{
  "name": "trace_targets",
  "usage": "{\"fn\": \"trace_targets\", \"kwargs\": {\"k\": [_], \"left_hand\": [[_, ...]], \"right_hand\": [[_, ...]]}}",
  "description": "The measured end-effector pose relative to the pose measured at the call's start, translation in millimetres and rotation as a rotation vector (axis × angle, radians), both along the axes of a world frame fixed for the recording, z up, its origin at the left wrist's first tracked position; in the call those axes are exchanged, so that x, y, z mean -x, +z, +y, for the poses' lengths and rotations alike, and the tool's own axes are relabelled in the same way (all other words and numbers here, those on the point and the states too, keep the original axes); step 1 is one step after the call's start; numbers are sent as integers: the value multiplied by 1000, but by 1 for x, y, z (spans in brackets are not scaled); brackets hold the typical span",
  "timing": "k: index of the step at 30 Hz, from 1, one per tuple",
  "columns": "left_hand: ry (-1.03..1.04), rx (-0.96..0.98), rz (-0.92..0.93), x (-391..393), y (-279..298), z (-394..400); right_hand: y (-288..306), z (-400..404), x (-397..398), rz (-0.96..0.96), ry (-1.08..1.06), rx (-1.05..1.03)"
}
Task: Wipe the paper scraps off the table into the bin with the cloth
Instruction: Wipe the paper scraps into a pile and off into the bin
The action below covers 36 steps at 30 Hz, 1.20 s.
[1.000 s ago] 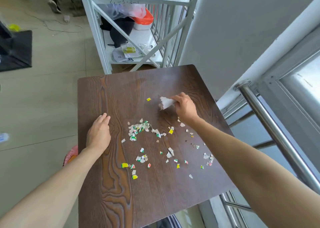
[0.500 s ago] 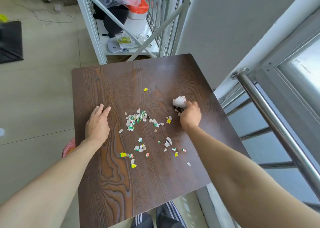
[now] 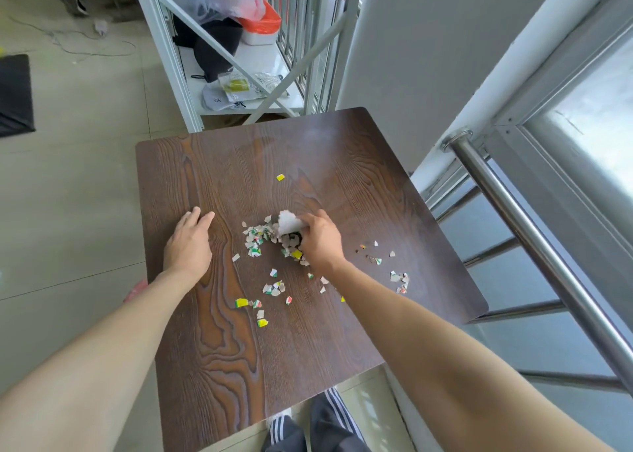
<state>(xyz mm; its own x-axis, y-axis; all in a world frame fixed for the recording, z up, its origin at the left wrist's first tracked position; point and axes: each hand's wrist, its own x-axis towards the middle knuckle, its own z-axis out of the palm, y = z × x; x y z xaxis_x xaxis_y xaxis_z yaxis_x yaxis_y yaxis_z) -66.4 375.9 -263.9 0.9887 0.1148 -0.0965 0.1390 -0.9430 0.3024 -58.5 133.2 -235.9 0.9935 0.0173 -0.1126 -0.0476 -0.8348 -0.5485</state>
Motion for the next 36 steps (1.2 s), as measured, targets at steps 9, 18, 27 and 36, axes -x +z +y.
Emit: {"fn": "trace_targets", "kwargs": {"k": [9, 18, 27, 36], "left_hand": [[-86, 63, -43, 18, 3, 1], [-63, 34, -58, 23, -3, -1], [-54, 2, -47, 22, 5, -3], [-40, 13, -68, 20, 1, -1]], "right_hand": [[15, -103, -21, -103, -195, 202], [-3, -52, 13, 12, -403, 171], [7, 16, 15, 8, -231, -53], [20, -6, -87, -15, -329, 56]]}}
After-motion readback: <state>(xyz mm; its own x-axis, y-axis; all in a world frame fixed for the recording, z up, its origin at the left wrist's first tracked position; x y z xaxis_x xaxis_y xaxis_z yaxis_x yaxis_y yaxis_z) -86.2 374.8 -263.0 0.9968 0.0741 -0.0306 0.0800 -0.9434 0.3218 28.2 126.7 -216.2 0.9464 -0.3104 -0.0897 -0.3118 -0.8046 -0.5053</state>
